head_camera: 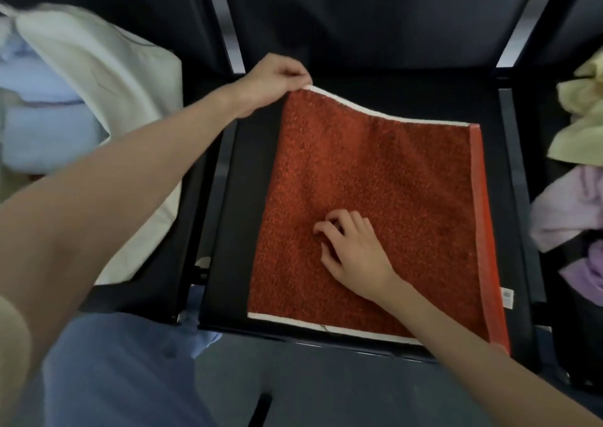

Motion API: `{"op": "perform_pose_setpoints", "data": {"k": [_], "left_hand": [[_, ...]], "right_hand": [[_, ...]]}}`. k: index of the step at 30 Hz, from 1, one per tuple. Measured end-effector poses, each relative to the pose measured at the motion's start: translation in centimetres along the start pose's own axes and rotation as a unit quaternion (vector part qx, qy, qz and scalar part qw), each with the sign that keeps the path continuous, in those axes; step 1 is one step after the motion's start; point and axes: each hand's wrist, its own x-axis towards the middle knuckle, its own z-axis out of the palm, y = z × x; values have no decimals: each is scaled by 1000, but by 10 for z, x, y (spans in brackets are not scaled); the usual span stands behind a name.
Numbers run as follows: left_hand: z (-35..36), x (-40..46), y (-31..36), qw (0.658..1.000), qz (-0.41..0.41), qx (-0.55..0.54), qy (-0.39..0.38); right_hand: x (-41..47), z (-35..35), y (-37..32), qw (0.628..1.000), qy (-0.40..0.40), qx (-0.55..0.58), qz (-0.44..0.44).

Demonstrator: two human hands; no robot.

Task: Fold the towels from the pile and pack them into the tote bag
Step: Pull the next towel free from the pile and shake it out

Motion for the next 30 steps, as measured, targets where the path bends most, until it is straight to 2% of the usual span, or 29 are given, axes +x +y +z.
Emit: {"op": "perform_pose_setpoints", "data": {"k": [4, 7, 9, 12, 14, 16, 19, 23, 27, 30], "left_hand": [[-12, 16, 6, 978, 18, 204, -36], [-3, 13, -8, 951, 4, 309, -16], [18, -5, -14, 942, -3, 334, 27], [72, -55, -5, 945, 74, 291, 126], [113, -93, 10, 955, 138, 234, 116], [155, -124, 30, 961, 193, 191, 59], [211, -156, 63, 955, 262, 137, -35], [261, -178, 100, 937, 309, 104, -126], [290, -192, 123, 915, 340, 150, -155], [296, -194, 132, 917, 327, 170, -150]], "right_hand": [[-1, 2, 0, 1000, -3, 3, -6], [0, -10, 6, 997, -28, 66, -34], [2, -30, 19, 995, -2, 95, -25], [8, -65, 61, 990, 113, 28, 84], [14, -83, 98, 964, 175, -14, 201], [23, -97, 133, 930, 205, -26, 305], [37, -111, 163, 903, 166, -8, 396], [49, -113, 180, 890, 111, 14, 443], [56, -119, 192, 884, 100, 60, 452], [56, -123, 191, 885, 85, 70, 452]]}}
